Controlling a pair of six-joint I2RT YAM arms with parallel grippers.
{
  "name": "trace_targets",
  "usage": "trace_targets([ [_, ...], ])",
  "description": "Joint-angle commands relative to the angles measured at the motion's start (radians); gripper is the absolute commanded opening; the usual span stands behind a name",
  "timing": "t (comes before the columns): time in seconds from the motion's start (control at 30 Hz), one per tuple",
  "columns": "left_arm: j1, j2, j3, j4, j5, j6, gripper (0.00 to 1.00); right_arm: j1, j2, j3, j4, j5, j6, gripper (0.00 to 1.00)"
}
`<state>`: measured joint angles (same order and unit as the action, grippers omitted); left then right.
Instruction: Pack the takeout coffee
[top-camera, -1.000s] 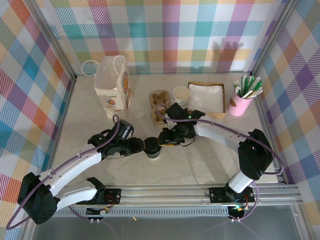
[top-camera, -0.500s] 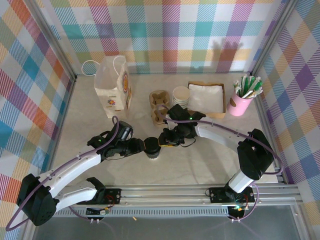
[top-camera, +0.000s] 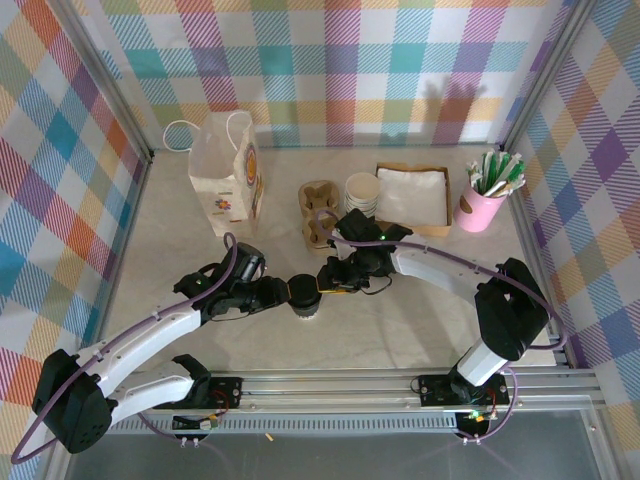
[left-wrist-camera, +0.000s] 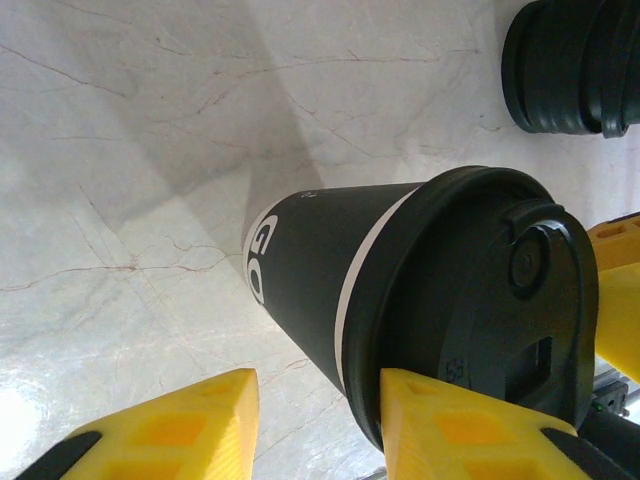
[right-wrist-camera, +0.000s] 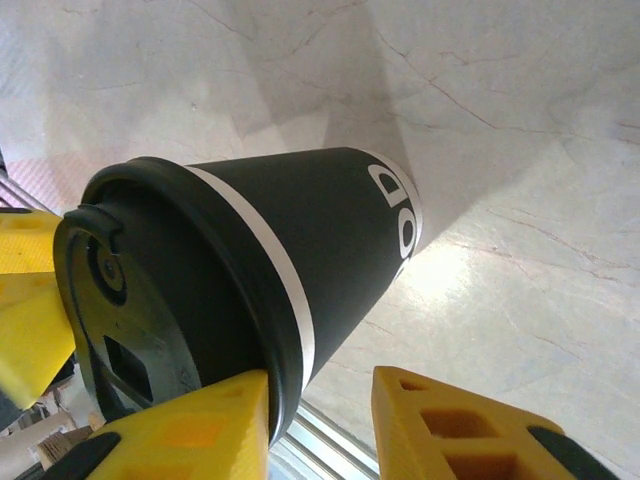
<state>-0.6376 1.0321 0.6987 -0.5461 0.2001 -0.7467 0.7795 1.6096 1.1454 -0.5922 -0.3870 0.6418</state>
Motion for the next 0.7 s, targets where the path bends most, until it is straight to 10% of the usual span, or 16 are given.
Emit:
trace_targets([
  [0.0,0.007,-0.001,0.046,-0.104,-0.013,0.032,0.37,0.014,0.033,0.044,-0.091,0.047,-0.029,0.34],
  [0.67,0.01,0.13,0.243,-0.172,-0.088,0.201,0.43,0.014,0.01,0.14,-0.165,0.05,-0.054,0.38],
])
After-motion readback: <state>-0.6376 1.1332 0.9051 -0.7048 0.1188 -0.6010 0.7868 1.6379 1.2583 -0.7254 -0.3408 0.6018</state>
